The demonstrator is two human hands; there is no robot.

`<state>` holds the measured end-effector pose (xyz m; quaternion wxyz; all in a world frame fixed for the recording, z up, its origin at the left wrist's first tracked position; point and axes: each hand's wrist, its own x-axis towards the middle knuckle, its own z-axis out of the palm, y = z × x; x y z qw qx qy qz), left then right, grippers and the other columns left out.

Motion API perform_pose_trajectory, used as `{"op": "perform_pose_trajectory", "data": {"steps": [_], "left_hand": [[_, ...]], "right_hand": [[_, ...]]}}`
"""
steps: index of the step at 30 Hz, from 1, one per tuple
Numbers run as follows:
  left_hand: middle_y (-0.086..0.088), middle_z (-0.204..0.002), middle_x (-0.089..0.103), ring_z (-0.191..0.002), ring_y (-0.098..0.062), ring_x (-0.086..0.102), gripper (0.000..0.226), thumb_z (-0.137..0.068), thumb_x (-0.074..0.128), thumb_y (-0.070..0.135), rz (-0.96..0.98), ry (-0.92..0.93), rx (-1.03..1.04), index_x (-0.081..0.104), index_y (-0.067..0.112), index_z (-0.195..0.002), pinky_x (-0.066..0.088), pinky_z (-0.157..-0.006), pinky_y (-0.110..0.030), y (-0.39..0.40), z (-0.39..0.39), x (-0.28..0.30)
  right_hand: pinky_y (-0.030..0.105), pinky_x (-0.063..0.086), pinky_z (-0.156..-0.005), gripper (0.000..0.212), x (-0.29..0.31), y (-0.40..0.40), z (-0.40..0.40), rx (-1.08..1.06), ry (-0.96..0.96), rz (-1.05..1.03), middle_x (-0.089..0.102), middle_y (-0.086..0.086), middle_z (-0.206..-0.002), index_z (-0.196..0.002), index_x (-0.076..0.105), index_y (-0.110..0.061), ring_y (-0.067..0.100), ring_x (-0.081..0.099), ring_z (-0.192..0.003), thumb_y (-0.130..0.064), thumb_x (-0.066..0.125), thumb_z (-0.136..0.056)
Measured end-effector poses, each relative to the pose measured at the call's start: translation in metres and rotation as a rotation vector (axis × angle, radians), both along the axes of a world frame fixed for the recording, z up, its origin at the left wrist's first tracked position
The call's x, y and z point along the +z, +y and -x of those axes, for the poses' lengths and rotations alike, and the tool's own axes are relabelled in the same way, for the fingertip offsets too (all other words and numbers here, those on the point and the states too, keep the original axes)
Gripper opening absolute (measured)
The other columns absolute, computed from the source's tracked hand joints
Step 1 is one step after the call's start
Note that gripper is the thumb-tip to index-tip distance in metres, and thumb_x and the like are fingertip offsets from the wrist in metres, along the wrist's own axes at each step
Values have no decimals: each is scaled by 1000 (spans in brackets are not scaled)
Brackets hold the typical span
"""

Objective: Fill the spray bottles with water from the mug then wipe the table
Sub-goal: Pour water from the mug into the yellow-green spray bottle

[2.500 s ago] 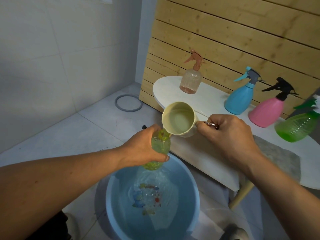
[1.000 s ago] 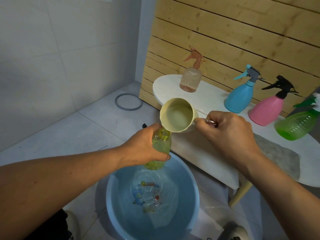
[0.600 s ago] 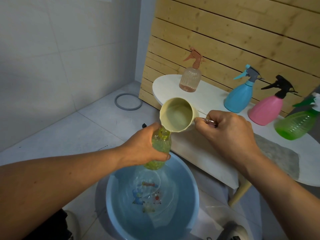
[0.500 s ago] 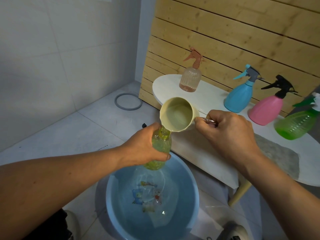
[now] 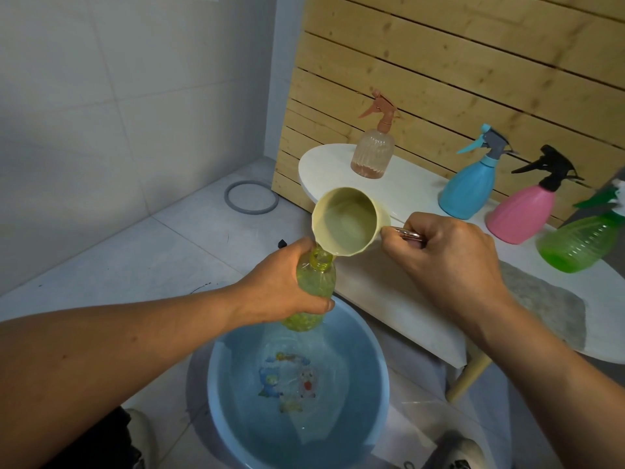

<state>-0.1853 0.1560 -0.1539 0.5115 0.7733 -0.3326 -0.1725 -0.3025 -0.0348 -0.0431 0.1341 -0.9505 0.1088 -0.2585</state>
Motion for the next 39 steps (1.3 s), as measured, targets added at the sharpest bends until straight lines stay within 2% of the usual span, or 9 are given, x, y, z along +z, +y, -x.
{"op": "perform_pose_trajectory", "data": {"steps": [10,16,26,30,39], "left_hand": [[19,-109,66,-104,-7,66,67,-66,94,37,3,7,5,54,44,-120,60,-84,-28,0,0,1],[19,-107,66,-102,-6,67,67,-66,94,36,9,4,2,54,44,-119,57,-79,-23,1,1,2],[20,-107,66,-103,-6,66,66,-67,94,35,17,3,-4,54,45,-118,58,-81,-24,1,2,3],[17,-109,67,-104,-9,67,67,-66,94,38,8,5,-3,55,44,-119,61,-84,-30,1,1,2],[19,-110,66,-106,-8,66,69,-67,95,35,6,13,-8,54,45,-121,60,-84,-27,1,3,3]], "right_hand": [[30,32,-49,45,0,2,1,1,-31,5,44,1,-48,-57,47,-16,20,44,-52,-40,66,-89],[30,34,-50,41,-2,-1,0,5,-30,28,49,0,-49,-60,54,-16,22,49,-54,-42,65,-90],[29,28,-50,41,-3,0,1,13,-41,63,49,0,-49,-60,52,-16,21,48,-52,-42,65,-89],[28,27,-49,40,-2,1,2,20,-38,84,48,-1,-49,-60,52,-17,19,47,-51,-40,65,-90],[27,24,-48,43,0,4,3,-5,-56,128,41,0,-47,-57,42,-15,19,42,-49,-36,65,-87]]}}
